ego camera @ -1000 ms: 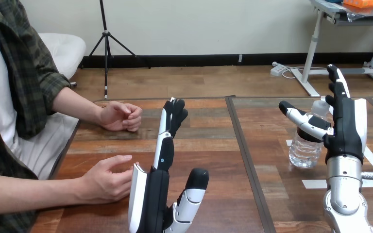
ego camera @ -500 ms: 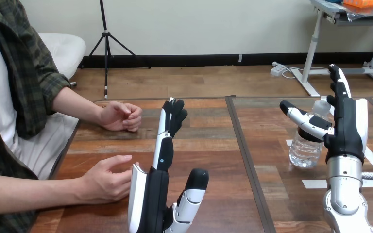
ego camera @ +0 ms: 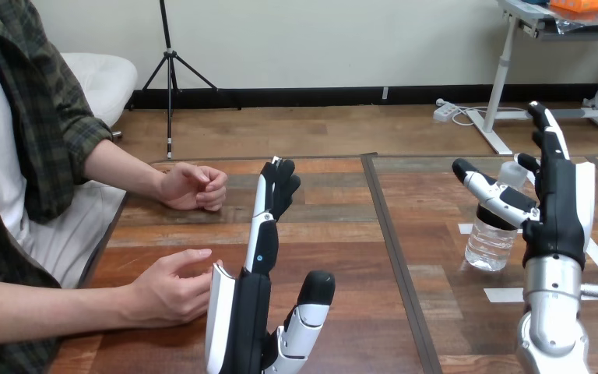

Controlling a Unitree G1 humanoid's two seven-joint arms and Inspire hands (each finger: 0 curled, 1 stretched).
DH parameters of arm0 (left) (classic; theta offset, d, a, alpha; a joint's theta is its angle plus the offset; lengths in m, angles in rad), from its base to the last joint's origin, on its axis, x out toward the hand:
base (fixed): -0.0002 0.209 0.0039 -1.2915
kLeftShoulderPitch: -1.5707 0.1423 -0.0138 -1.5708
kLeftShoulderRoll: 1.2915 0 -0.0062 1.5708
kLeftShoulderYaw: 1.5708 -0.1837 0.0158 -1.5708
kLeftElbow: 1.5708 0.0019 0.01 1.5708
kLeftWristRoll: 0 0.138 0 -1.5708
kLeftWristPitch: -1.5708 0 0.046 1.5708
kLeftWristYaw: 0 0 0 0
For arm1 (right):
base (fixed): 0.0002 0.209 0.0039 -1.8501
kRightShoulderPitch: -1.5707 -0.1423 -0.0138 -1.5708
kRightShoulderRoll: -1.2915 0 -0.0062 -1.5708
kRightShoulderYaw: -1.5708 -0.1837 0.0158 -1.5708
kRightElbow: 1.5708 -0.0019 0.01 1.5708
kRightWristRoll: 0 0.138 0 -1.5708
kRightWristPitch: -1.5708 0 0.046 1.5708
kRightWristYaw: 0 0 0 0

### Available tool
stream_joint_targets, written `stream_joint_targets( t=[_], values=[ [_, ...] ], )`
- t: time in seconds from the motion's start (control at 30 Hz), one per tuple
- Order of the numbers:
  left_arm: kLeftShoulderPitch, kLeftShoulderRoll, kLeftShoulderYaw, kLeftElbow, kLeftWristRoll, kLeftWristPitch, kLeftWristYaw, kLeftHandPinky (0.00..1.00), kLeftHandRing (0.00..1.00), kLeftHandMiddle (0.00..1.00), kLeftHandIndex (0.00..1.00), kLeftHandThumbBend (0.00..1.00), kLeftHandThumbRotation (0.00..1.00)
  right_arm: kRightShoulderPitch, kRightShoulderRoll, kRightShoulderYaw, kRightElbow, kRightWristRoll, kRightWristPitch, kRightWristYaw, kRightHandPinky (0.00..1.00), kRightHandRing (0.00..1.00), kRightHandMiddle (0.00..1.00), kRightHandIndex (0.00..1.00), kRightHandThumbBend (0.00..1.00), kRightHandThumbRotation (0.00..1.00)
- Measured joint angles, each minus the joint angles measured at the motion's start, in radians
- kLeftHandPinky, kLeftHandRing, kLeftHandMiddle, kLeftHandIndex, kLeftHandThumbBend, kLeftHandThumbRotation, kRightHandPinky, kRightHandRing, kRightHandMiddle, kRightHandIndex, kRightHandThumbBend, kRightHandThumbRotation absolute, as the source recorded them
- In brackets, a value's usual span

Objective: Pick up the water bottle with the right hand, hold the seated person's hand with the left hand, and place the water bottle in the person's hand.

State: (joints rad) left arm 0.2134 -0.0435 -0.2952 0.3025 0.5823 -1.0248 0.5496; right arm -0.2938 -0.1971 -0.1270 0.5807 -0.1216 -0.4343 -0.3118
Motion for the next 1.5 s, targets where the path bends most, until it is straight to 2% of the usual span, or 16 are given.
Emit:
stream_joint_targets(
  t=[0.27,0.43,0.83,1.07,1.27,1.5],
  values=[
    [0.0,0.0,0.0,0.0,-0.002,0.0,-0.001,0.9,0.92,0.96,1.0,0.52,1.0,0.02,0.015,-0.001,0.009,0.004,-0.11,-0.008,0.89,0.95,0.95,0.9,0.61,0.0],
    [0.001,0.0,0.0,0.0,-0.003,0.0,-0.002,0.91,0.93,0.96,1.0,0.52,1.0,0.021,0.023,-0.003,0.01,0.007,-0.16,-0.009,0.88,0.94,0.95,0.9,0.58,0.0],
    [0.001,0.0,0.0,0.0,-0.003,0.0,-0.005,0.92,0.94,0.97,1.0,0.53,1.0,0.021,0.041,-0.007,0.014,0.053,-0.302,0.032,0.87,0.93,0.93,0.87,0.54,0.0],
    [0.0,0.0,0.0,0.0,-0.002,0.0,-0.005,0.92,0.94,0.97,1.0,0.53,1.0,0.02,0.043,-0.009,0.016,0.071,-0.345,0.045,0.85,0.91,0.91,0.86,0.54,0.0],
    [0.0,0.0,-0.001,0.0,-0.004,0.0,-0.008,0.93,0.94,0.97,1.0,0.53,1.0,0.02,0.043,-0.012,0.02,0.065,-0.371,0.031,0.85,0.92,0.91,0.86,0.53,0.0],
    [0.0,0.0,-0.001,0.0,-0.005,0.0,-0.009,0.93,0.94,0.97,1.0,0.54,1.0,0.02,0.043,-0.022,0.023,0.044,-0.376,0.002,0.88,0.94,0.93,0.87,0.54,0.0]
  ],
)
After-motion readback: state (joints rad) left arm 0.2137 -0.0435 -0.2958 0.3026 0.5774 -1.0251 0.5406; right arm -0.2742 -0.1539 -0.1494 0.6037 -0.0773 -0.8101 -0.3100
